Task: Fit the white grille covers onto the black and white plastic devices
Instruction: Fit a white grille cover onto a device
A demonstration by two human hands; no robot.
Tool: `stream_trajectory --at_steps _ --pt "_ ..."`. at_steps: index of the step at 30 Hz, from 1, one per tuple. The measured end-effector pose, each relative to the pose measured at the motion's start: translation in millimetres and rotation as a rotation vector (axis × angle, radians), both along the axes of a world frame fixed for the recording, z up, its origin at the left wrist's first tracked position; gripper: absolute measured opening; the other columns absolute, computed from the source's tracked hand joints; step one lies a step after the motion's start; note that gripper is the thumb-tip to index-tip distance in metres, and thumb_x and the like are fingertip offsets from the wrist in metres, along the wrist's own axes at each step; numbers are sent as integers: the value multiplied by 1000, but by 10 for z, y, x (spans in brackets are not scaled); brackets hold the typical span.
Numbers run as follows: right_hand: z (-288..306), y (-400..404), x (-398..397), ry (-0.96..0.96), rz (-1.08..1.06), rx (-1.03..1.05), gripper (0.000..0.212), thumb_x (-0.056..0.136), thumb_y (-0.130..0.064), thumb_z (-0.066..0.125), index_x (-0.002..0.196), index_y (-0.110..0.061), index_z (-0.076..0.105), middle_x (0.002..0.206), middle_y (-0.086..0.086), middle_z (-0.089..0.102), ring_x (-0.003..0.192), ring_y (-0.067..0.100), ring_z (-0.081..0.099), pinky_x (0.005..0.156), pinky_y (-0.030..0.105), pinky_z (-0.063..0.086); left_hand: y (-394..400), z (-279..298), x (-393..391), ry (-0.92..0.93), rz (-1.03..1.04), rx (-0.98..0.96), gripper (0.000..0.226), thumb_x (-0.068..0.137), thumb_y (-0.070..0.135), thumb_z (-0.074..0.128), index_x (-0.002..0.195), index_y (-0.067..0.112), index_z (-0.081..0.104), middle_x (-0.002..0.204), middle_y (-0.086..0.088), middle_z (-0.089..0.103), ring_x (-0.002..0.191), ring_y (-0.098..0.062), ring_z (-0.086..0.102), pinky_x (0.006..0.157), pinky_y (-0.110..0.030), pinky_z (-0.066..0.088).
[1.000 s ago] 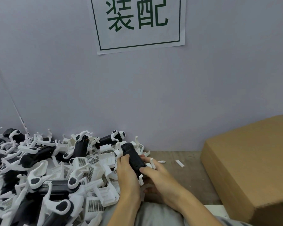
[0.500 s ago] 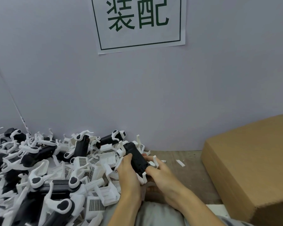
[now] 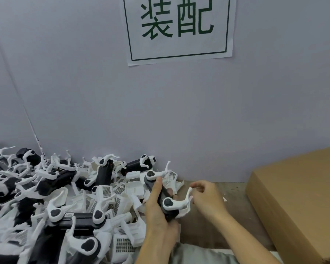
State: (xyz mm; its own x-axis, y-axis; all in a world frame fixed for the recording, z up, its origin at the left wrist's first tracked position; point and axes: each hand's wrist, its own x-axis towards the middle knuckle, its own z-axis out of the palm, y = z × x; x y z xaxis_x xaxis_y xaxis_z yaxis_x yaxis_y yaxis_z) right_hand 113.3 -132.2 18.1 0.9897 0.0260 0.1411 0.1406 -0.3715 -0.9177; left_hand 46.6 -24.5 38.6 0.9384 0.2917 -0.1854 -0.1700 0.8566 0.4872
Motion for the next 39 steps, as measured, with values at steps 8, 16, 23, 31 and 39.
stream_trajectory --at_steps 8,16,23,31,39 --pt "-40 413 348 -1 107 -448 31 94 -26 62 67 -20 50 67 -7 49 71 17 49 64 27 38 134 -8 43 -76 83 -197 21 73 32 75 56 19 71 59 -5 56 49 -17 55 44 -26 49" --pt "2 309 358 -61 -195 -158 21 92 -18 60 74 -6 60 68 6 64 66 23 60 58 30 42 132 -36 83 17 -66 -41 22 76 28 78 69 10 68 64 -6 61 61 -26 63 72 -50 60" --pt "74 -229 -70 -80 -366 129 9 87 -2 60 78 -2 59 66 9 67 59 24 72 52 37 58 -6 -162 94 224 -22 682 27 75 32 86 79 9 72 75 -10 75 71 -26 73 70 -42 60" --pt "207 -80 -477 -568 -83 -314 26 82 -18 66 69 -26 45 71 -9 52 68 13 51 62 34 44 -173 -226 155 80 0 1021 34 101 37 53 125 15 62 112 -8 72 106 -21 68 97 -40 52" --pt "100 -56 -457 -663 163 -197 12 84 -27 58 82 -33 48 91 -16 54 87 7 55 73 19 44 -176 -258 178 56 26 864 35 107 30 39 123 8 62 117 -14 69 116 -29 63 106 -48 47"
